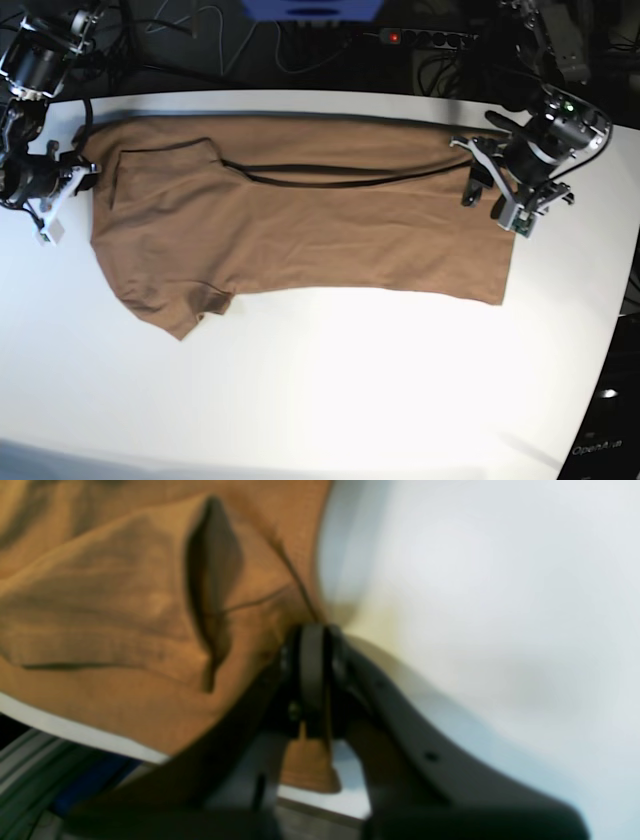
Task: Fold the T-shirt properly
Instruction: 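Reposition the right gripper beside the shirt's sleeve end, then reach both grippers across the shirt to its opposite long edge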
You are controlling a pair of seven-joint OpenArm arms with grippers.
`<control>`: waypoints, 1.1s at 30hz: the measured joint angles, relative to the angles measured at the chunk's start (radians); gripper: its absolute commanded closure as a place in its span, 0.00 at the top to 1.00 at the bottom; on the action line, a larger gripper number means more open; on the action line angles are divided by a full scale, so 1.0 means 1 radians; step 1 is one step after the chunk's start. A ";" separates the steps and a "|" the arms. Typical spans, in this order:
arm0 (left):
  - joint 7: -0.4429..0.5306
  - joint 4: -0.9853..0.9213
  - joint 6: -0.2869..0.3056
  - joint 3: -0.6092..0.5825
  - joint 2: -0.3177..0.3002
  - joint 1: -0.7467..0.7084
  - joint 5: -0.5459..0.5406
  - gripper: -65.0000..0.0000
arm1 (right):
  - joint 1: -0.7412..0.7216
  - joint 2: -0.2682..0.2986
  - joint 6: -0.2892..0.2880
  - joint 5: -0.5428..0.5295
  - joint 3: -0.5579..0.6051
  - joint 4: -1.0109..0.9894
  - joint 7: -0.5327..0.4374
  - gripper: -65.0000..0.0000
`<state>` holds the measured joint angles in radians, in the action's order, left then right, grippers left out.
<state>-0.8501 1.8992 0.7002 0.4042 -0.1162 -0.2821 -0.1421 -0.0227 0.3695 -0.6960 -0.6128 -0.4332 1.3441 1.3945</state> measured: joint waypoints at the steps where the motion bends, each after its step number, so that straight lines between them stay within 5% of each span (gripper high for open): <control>1: 0.000 0.000 0.000 0.000 0.000 0.000 0.000 0.41 | 0.001 0.003 0.000 0.000 0.000 0.000 -0.003 0.15; 7: 0.000 0.000 0.000 0.000 0.000 0.000 0.000 0.41 | 0.004 0.012 0.000 0.000 -0.006 0.000 -0.008 0.65; 9: 0.000 0.000 0.000 0.000 0.000 0.000 0.000 0.41 | 0.009 0.009 0.000 -0.002 -0.037 0.000 -0.011 0.75; 21: -0.001 0.000 0.002 0.004 0.000 0.006 0.000 0.41 | -0.017 0.073 0.000 0.085 -0.046 0.049 0.002 0.76; 29: -0.006 -0.007 0.002 0.006 -0.004 0.106 0.006 0.41 | -0.163 0.071 0.000 0.095 0.170 0.050 -0.010 0.76; 33: -0.067 -0.077 0.008 0.006 -0.003 0.205 0.122 0.41 | -0.241 0.079 0.000 0.150 0.246 0.043 -0.018 0.76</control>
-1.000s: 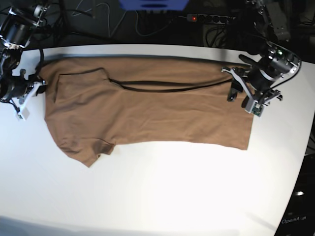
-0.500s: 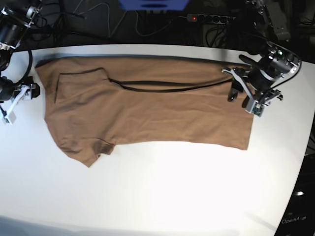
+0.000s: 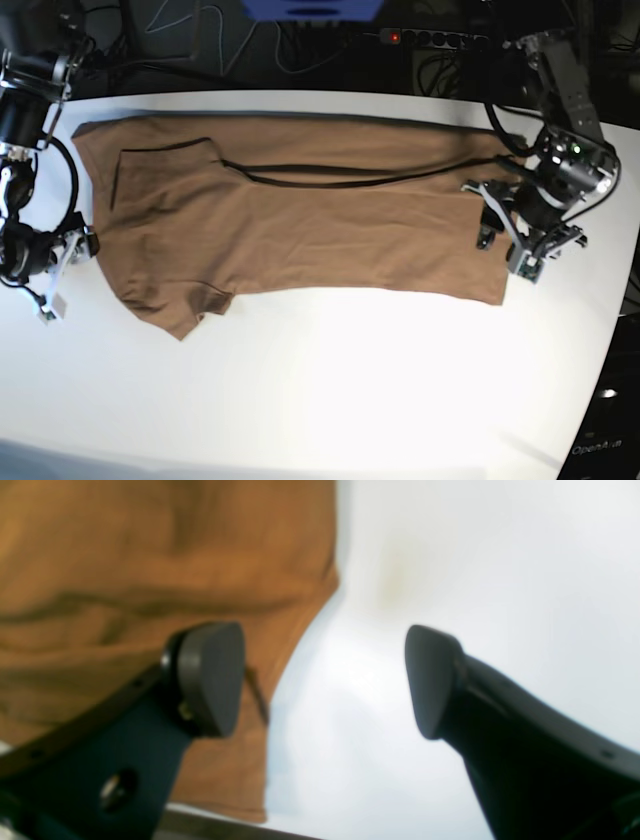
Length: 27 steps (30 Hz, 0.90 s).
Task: Fold the T-shirt properly
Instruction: 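Reach both grippers across the shirt to its opposite long edge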
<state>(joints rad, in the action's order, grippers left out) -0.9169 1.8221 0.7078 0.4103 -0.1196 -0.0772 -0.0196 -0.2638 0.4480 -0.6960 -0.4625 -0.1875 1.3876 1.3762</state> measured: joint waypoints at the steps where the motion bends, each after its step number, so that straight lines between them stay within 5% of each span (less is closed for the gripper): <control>1: -0.023 -0.035 -0.004 0.001 0.005 0.040 0.050 0.41 | -0.022 -0.001 0.000 0.039 0.026 0.000 -0.010 0.76; 10: -0.105 -0.242 -0.006 0.007 0.015 0.296 0.330 0.41 | -0.155 -0.135 -0.003 0.417 0.080 -0.160 -0.123 0.76; 16: -0.097 -0.443 -0.004 0.020 0.044 0.407 0.415 0.41 | -0.190 -0.155 -0.003 0.437 0.080 -0.207 -0.158 0.76; 27: 0.012 -0.767 -0.005 0.242 0.034 0.548 0.440 0.41 | -0.183 -0.157 -0.003 0.438 0.081 -0.210 -0.159 0.76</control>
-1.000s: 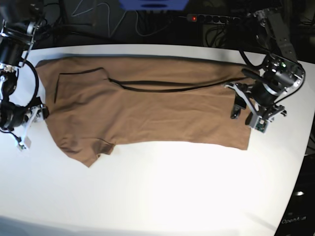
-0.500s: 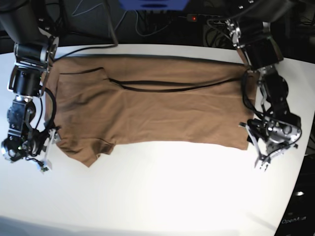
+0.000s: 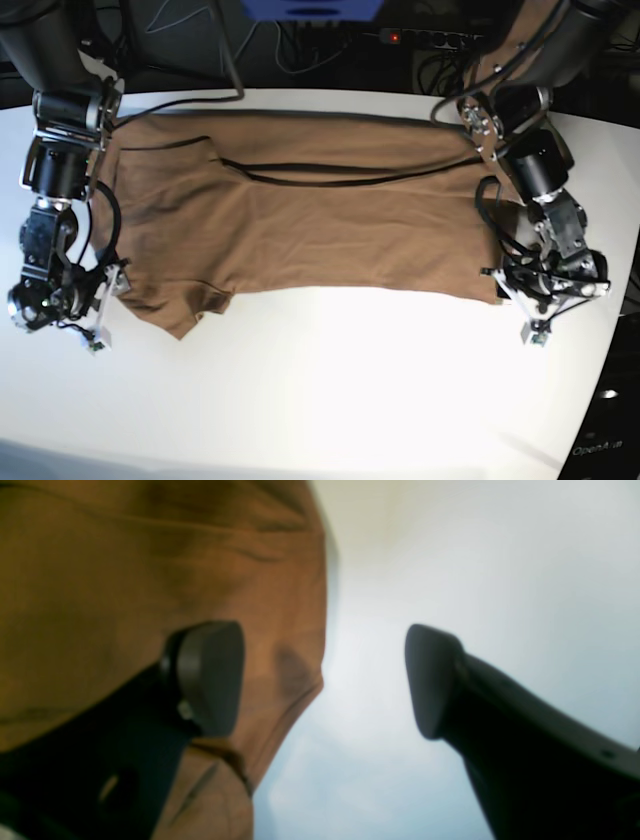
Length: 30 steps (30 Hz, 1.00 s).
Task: Fold the T-shirt properly
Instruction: 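Reach both grippers across the shirt to its opposite long edge, then close both grippers on the shirt's opposite long edge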
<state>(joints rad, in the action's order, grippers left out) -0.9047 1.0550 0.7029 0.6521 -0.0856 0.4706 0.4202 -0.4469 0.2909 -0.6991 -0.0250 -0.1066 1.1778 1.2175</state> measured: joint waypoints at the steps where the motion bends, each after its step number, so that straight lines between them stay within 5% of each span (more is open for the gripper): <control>1: 0.002 -0.005 -0.001 0.000 -0.003 -0.006 0.003 0.41 | 0.002 0.001 0.000 0.000 0.000 0.000 0.000 0.76; 20: 0.203 -0.173 -0.007 0.005 0.000 0.031 -0.009 0.42 | 0.004 0.003 0.000 0.000 0.029 0.000 0.000 0.76; 30: 0.218 -0.218 -0.008 0.006 -0.005 0.053 -0.016 0.40 | 0.002 0.003 0.000 0.000 0.029 0.000 0.000 0.76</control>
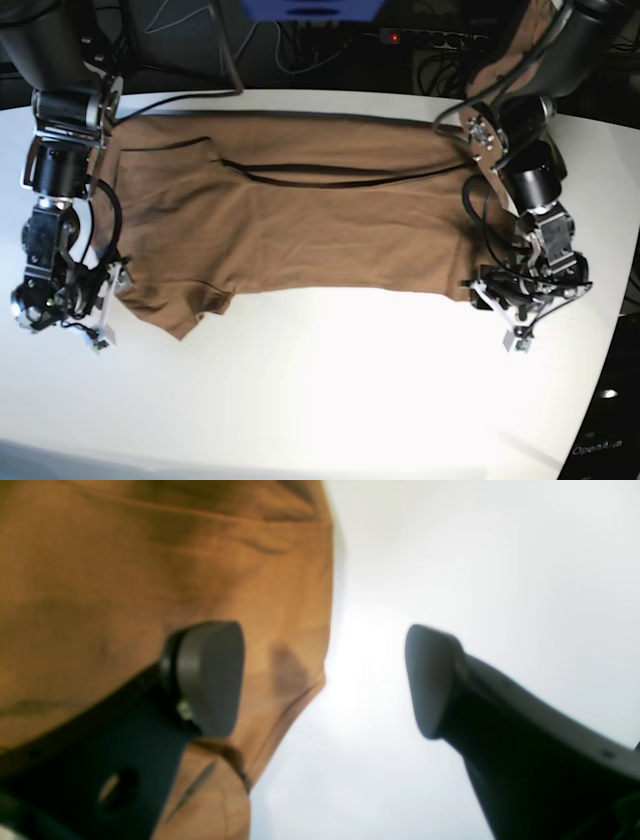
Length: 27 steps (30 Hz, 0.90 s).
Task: Fold the T-shirt properly
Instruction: 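Close both grippers on the shirt's opposite long edge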
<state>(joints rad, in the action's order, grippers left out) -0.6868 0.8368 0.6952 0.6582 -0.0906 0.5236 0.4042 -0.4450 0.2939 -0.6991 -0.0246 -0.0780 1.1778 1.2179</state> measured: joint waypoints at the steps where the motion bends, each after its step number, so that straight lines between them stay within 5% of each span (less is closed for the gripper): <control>1: 0.000 0.000 0.000 0.000 -0.001 0.000 0.000 0.38 | 0.000 0.000 0.000 0.000 0.000 0.000 0.000 0.76; 6: 0.014 -0.007 -0.003 0.000 0.000 0.000 0.000 0.01 | -0.010 0.003 0.000 0.000 0.055 0.000 -0.024 0.76; 16: 0.019 -0.023 -0.003 0.000 0.000 0.003 -0.008 0.05 | -0.085 0.003 0.000 0.003 0.078 -0.013 -0.127 0.76; 27: 0.021 -0.024 0.000 0.000 0.000 0.002 -0.011 0.05 | -0.254 0.001 0.000 0.014 0.095 -0.492 -0.358 0.76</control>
<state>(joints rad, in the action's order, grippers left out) -0.6662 0.8131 0.6956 0.6586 -0.0910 0.5259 0.3931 -0.6991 0.2951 -0.6991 -0.0109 0.0174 0.6853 0.8597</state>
